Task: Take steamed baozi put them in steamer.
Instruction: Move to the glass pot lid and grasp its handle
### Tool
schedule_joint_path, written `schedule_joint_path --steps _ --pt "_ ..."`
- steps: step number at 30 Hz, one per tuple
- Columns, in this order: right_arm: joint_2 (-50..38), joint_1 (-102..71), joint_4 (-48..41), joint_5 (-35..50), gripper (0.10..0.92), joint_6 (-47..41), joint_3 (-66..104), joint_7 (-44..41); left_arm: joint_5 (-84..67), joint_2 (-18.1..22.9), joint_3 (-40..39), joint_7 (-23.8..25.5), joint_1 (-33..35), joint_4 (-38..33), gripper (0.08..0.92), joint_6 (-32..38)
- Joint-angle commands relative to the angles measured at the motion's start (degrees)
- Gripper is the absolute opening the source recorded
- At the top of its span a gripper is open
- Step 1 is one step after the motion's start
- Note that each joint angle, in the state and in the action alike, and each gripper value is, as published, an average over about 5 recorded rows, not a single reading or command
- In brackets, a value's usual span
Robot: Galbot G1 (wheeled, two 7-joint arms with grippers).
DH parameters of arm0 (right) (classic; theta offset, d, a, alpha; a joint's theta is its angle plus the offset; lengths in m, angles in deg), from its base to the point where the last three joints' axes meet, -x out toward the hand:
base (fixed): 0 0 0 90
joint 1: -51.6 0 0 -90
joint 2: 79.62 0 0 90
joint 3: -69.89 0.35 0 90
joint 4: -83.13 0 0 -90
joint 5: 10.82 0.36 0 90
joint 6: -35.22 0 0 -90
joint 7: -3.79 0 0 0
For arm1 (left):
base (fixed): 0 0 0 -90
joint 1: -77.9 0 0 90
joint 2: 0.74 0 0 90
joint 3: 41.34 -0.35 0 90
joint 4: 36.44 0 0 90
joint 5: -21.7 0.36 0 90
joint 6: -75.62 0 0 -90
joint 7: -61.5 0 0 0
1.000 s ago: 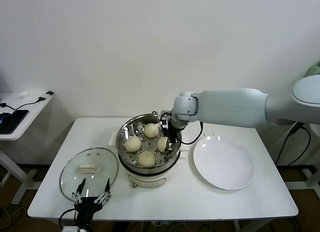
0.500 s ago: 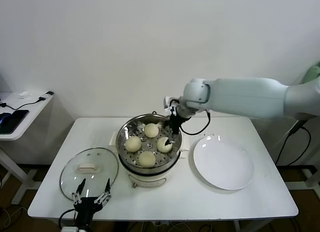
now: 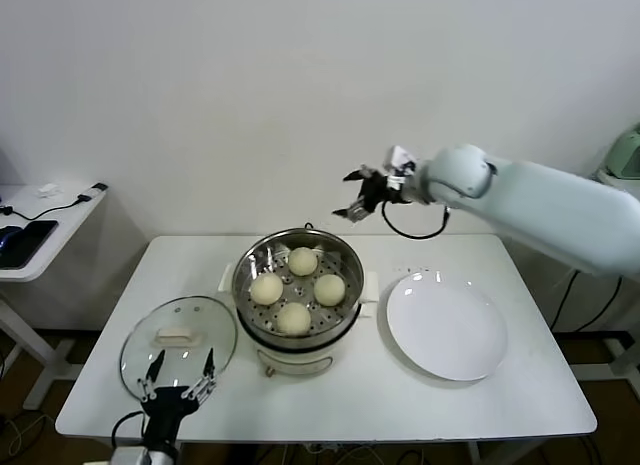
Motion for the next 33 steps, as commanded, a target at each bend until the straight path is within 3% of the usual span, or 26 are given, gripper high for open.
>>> schedule_joint_path --steps 1,10,16,25,29,33 --pt "-14.31 -50.75 7.00 -15.43 0.823 8.55 50.92 16.77 -2.73 -2.09 0.79 0.35 -1.25 0.94 0.823 -0.07" --pt "1.26 -90.05 12.75 -23.81 0.823 17.39 86.92 15.93 -2.51 -2.94 0.67 0.24 -1.97 3.65 0.823 2.54" --pt "13.24 -98.16 12.06 -26.45 0.823 27.40 92.61 15.06 -1.99 -3.62 0.24 -1.28 -2.15 4.82 0.823 2.53" --pt "25.66 -105.27 10.19 -28.04 0.823 33.31 92.79 15.10 3.91 -3.63 0.79 -5.92 -3.20 6.18 0.823 5.18" --pt "27.46 -106.54 10.21 -27.37 0.823 33.71 92.48 14.92 18.70 -4.85 1.45 -11.00 -3.47 8.50 0.823 9.06" --pt "27.85 -107.21 10.60 -27.40 0.823 33.07 92.02 15.11 41.77 -5.06 5.11 -17.29 -5.90 13.25 0.823 18.19"
